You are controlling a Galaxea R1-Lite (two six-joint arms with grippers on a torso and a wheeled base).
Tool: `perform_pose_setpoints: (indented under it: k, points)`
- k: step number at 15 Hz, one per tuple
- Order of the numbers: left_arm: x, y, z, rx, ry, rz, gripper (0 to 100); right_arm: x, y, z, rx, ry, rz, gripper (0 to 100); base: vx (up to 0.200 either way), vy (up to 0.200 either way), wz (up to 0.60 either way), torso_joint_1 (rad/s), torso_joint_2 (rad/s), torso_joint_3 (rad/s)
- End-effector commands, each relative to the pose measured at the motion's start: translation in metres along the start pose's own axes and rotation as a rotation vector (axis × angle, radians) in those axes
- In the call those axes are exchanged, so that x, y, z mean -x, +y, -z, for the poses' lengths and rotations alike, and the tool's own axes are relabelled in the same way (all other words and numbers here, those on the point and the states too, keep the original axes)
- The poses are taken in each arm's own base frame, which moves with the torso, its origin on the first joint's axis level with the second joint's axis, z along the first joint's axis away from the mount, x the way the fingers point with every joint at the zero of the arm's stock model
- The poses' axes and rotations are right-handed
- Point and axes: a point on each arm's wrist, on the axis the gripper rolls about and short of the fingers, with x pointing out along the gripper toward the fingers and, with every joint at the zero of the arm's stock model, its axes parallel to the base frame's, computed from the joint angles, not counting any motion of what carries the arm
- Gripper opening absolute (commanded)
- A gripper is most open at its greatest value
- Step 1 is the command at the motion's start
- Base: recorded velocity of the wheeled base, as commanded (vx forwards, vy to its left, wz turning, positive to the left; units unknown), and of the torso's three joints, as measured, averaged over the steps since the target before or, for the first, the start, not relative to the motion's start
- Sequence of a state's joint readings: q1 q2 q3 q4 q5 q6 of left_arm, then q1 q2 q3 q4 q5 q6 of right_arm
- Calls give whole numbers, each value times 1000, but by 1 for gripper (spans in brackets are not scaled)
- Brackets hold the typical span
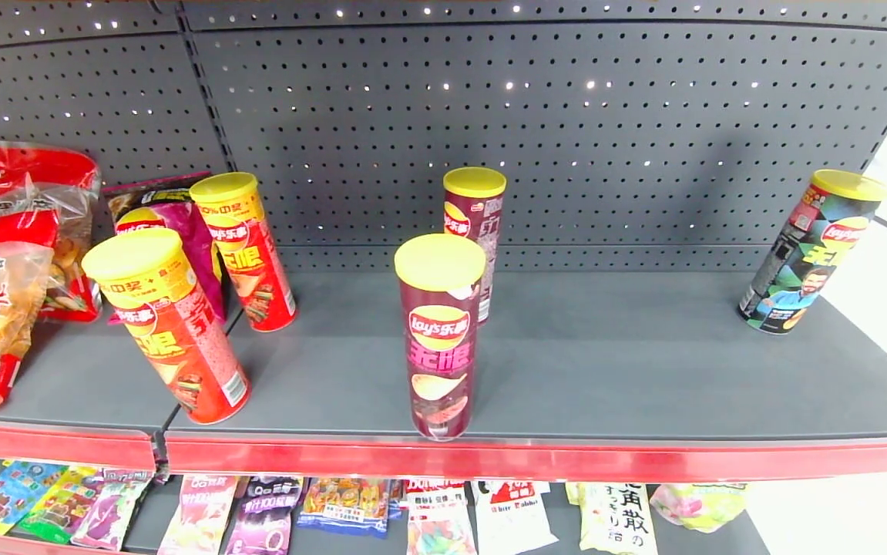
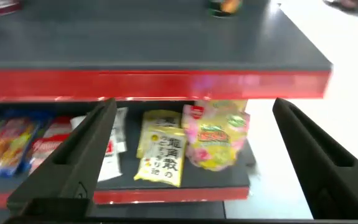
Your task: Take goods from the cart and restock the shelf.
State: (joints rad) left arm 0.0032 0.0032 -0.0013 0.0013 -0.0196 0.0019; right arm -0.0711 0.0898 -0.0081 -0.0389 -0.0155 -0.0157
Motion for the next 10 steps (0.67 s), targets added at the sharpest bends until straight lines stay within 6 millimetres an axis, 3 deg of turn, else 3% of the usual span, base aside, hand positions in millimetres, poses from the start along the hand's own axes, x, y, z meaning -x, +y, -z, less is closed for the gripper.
perform_pose_setpoints:
  k: [1, 6, 10]
  points:
    - [0, 0, 0, 0, 1, 0, 100, -1, -1, 3, -35, 23, 21, 100, 0, 0, 0, 0, 0, 0]
    - [0, 0, 0, -6, 1, 2, 100, 2, -1, 7, -5, 9, -157, 100, 0, 0, 0, 0, 0, 0]
    - [0, 0, 0, -4, 0, 2, 100, 6, -1, 8, -6, -44, -127, 100, 0, 0, 0, 0, 0, 0]
